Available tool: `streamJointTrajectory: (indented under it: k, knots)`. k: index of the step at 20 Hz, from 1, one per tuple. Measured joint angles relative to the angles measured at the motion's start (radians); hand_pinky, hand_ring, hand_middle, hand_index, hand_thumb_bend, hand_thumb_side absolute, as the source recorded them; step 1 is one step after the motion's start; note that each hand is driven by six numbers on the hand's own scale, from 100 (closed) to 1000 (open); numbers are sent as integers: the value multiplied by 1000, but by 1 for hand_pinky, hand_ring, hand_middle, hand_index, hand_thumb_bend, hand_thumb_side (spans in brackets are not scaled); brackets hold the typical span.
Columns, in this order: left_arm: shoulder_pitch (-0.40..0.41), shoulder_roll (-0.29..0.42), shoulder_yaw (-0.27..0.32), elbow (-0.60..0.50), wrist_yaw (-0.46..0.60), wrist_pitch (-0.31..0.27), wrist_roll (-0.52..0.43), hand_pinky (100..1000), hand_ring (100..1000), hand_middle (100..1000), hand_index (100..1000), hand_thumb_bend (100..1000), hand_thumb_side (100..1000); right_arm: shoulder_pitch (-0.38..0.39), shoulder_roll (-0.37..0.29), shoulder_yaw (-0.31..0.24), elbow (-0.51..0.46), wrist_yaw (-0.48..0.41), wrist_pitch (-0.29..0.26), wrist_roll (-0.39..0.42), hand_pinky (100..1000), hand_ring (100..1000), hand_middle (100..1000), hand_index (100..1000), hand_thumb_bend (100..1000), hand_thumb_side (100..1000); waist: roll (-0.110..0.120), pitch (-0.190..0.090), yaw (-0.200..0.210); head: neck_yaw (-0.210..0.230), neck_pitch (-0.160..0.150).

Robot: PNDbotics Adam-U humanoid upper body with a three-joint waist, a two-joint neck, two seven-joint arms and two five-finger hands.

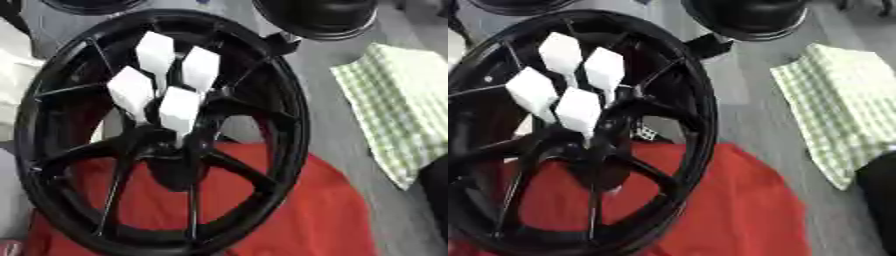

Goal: Pull the pin out of the wheel hub.

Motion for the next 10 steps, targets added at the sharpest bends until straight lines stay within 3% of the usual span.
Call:
streamJointTrajectory:
  k: [4,10]
  knots:
    - [2,11,0,-7,-3,0,-1,737,784,787,812,315,927,-43,3,72,2,62,-43,62,900,843,773,815,100,352,-3,15,6,-5,-21]
    - [2,15,1,-17,-3,-1,-2,738,784,787,812,313,928,-106,42,109,35,111,-88,166,902,848,781,825,100,360,-7,29,7,-5,-43]
